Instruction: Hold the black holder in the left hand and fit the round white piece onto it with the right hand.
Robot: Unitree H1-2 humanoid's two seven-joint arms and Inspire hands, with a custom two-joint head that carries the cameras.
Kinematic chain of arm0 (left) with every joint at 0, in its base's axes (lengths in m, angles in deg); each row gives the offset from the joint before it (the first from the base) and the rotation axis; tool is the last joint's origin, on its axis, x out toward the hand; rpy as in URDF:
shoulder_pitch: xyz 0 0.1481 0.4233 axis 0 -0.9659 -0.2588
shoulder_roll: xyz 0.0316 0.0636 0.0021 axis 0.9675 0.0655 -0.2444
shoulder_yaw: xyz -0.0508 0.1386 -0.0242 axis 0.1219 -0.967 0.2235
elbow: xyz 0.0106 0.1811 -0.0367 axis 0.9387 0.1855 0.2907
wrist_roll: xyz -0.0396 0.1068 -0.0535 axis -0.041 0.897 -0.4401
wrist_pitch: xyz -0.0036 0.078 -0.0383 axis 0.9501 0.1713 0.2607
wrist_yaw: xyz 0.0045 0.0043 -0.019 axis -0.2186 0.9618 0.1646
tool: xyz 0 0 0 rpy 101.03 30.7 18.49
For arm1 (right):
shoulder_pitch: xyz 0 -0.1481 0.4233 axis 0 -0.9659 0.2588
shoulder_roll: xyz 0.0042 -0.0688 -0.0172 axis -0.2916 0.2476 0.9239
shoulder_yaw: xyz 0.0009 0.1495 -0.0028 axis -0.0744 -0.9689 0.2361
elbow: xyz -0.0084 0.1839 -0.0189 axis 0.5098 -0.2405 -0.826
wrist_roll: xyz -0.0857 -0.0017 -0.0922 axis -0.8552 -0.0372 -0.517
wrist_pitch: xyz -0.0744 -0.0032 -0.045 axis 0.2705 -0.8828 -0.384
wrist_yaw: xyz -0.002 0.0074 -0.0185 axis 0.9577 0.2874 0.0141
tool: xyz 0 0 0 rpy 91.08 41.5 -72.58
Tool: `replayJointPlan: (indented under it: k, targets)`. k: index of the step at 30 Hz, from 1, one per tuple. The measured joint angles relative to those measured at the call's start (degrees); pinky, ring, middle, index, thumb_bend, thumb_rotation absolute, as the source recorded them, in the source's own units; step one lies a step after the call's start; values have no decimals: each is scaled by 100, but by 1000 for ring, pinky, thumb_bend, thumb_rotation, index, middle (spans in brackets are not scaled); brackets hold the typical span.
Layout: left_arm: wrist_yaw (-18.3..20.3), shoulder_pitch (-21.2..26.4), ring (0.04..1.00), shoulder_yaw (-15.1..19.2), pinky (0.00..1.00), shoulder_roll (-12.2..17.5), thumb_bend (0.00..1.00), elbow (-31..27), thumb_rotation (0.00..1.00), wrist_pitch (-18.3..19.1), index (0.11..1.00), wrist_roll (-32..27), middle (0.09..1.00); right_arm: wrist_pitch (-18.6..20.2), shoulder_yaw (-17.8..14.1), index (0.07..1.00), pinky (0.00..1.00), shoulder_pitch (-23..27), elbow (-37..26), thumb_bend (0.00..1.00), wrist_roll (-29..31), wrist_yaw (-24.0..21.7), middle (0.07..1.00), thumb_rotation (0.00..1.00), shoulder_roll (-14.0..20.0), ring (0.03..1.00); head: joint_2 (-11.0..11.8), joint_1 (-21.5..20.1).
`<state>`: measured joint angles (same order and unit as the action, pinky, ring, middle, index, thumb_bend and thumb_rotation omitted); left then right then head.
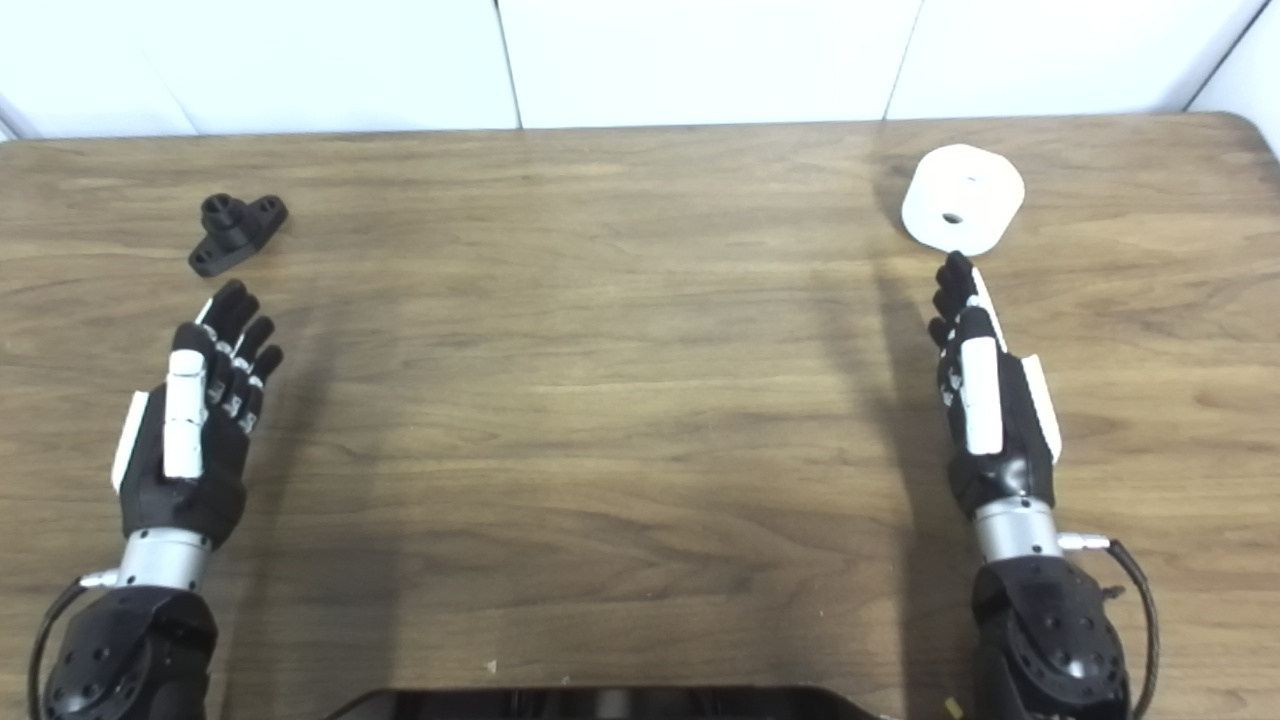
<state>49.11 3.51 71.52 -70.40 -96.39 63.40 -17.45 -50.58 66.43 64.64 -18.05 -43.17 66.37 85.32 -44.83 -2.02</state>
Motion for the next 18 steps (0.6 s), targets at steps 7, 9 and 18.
replayJointPlan:
  k: [7, 9, 18]
  targets:
    - [187, -1, 1000, -49, 1000, 30, 504, 18, 870, -196, 993, 19, 1000, -1, 36, 999, 1000, -3, 8, 599, 8, -9, 1000, 1000, 51, 1000, -9, -26]
    - [218, -3, 996, -70, 1000, 81, 501, 37, 885, -209, 992, 48, 1000, -2, 42, 997, 1000, -2, 24, 595, 24, -9, 1000, 1000, 55, 1000, 0, -26]
    - [233, -86, 1000, -140, 1000, 238, 470, 110, 951, -238, 1000, 93, 1000, -11, 62, 1000, 1000, -7, 89, 583, 71, -10, 1000, 1000, 69, 1000, 44, -18]
